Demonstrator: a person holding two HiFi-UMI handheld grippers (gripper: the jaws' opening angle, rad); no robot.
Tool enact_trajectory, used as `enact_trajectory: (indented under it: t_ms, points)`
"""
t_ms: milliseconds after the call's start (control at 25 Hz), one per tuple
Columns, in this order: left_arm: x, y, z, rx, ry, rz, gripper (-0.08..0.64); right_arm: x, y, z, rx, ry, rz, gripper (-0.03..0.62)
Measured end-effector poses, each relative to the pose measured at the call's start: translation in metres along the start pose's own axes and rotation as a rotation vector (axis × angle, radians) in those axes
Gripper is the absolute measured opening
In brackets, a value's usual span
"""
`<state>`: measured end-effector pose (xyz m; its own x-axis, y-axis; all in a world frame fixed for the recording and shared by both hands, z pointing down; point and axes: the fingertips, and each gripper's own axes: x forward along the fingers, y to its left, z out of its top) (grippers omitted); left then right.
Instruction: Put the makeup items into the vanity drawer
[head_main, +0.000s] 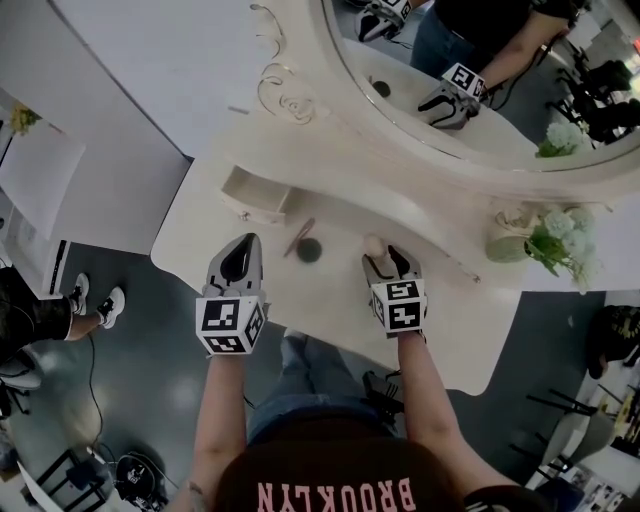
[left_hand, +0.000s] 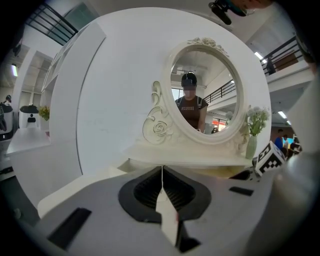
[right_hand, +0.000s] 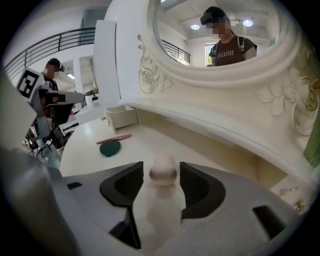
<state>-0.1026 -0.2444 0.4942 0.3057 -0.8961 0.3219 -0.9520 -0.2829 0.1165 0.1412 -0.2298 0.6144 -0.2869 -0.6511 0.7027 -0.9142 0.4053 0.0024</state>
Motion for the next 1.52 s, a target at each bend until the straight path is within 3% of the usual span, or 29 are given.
enact_trajectory:
  t_ms: [40, 80, 120, 240, 720, 1040, 1520]
  points:
    - [0.002, 0.001, -0.001, -0.003, 0.003, 0.003, 0.006, 0.002, 0.000, -0.003, 0.002, 0.013, -0.003, 0.210]
    - [0.004, 0.002, -0.001, -0.007, 0.005, 0.006, 0.006, 0.003, -0.001, -0.005, 0.002, 0.021, -0.007, 0.148]
    - [0.005, 0.003, -0.001, -0.010, 0.007, 0.010, 0.006, 0.004, -0.001, -0.005, 0.003, 0.024, -0.009, 0.129]
    - [0.007, 0.002, 0.001, -0.015, 0.003, 0.013, 0.006, 0.001, -0.001, -0.002, 0.002, 0.019, 0.001, 0.107]
    - [-0.006, -0.005, 0.038, 0.011, -0.078, 0.034, 0.006, -0.032, -0.003, 0.041, -0.007, -0.090, 0.060, 0.112]
    - [-0.025, -0.006, 0.032, 0.020, -0.081, 0.064, 0.006, -0.046, 0.001, 0.054, -0.028, -0.146, 0.075, 0.118]
    - [-0.030, 0.043, 0.047, 0.010, -0.114, 0.095, 0.006, -0.033, 0.038, 0.094, -0.074, -0.176, 0.095, 0.123]
